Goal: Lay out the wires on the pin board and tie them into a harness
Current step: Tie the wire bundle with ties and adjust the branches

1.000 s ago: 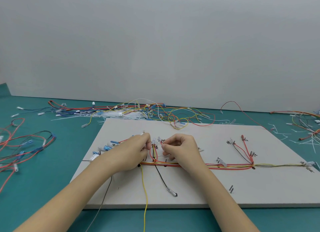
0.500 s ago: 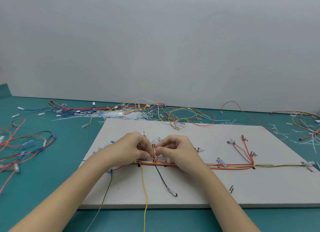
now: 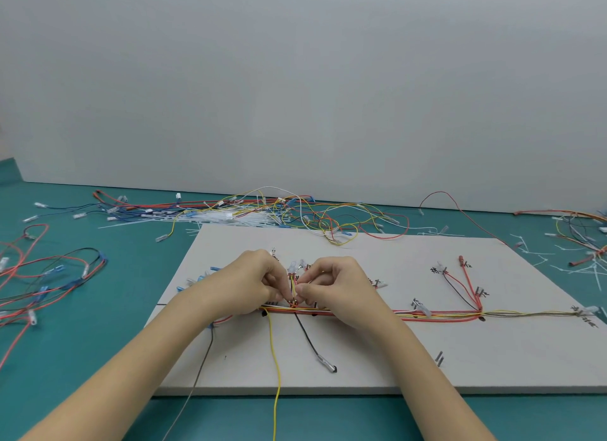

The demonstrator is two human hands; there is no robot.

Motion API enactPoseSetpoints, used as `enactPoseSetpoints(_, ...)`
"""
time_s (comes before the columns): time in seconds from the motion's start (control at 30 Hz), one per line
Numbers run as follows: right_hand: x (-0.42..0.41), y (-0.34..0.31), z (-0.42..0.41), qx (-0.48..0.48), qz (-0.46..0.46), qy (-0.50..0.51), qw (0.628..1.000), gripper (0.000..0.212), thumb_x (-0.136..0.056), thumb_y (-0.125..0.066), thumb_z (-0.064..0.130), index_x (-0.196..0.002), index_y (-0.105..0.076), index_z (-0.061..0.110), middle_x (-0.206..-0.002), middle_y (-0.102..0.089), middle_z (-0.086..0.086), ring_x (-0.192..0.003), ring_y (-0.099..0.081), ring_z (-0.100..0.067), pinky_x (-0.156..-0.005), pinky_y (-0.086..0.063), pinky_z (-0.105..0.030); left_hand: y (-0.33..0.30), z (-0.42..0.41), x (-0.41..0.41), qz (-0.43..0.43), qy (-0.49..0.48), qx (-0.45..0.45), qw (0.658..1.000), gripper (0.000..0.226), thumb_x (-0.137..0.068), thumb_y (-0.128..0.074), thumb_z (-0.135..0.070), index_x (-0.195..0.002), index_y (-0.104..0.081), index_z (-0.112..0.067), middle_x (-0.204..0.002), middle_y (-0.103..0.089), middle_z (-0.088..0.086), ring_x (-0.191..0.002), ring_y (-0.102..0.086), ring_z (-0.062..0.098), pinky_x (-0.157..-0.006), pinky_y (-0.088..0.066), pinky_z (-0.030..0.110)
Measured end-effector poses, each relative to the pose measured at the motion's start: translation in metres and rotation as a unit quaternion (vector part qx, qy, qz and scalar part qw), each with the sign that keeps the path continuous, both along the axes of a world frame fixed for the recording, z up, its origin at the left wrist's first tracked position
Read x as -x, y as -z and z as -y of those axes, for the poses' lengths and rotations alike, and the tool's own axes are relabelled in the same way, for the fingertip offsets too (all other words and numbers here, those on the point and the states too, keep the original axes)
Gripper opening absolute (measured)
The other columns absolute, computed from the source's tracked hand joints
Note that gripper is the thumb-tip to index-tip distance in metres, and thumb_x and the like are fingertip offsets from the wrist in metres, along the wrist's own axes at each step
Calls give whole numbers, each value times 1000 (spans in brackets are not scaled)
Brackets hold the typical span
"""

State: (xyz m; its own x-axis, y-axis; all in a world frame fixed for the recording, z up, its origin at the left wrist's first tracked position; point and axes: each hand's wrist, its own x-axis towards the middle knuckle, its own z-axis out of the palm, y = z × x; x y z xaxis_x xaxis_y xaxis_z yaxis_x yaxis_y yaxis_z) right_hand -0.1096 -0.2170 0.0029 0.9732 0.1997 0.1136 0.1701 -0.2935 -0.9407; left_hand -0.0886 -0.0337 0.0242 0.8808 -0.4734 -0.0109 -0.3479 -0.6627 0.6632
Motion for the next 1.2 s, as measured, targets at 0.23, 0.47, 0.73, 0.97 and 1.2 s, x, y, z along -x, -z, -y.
enactPoseSetpoints(0.23, 1, -1, 4, 27, -7, -11, 1000, 5, -81, -68, -1, -79, -67, 4, -70, -74, -9, -67, -70, -17, -70, -55, -29, 3, -2, -2, -10, -6, -14, 1000, 27, -82, -72, -4, -72, -75, -30, -61, -67, -16, -56, -58, -6, -56, -43, 9)
enactPoseSetpoints(0.47, 0, 0, 1, 47, 4, -1, 999, 13, -82, -68, 1, -75, -65, 11, -69, -74, -7, -68, -71, -18, -75, -56, -34, 12, -1, -6, -5, -18, -33, 999, 34, -84, -69, -5, -67, -72, -34, -60, -66, -21, -57, -57, -9, -57, -44, 9)
enactPoseSetpoints(0.73, 0, 0, 1, 43, -3, 5, 999, 8, -84, -69, 5, -78, -66, 10, -70, -74, -8, -65, -68, -15, -65, -50, -32, 6, -9, -6, -10, -24, 27, 999, 14, -79, -77, -13, -82, -73, -27, -78, -71, -2, -63, -61, 5, -65, -52, 23)
enactPoseSetpoints(0.97, -4, 1, 4, 20, -4, 38, 999, 15, -82, -70, 3, -72, -64, 13, -68, -72, -8, -55, -59, -15, -50, -43, -20, 1, -16, -6, -18, -13, -40, 999, 30, -71, -76, -55, -76, -73, -26, -71, -70, -8, -60, -57, 2, -67, -49, 28)
enactPoseSetpoints(1.2, -5, 1, 5, 11, 17, 71, 997, 15, -82, -73, 7, -72, -65, 14, -60, -64, 3, -54, -61, -9, -48, -45, -21, -8, -11, -4, -104, -53, 9, 993, 91, -65, -21, -94, -74, -78, -25, -70, -70, -2, -60, -58, 2, -73, -41, 28)
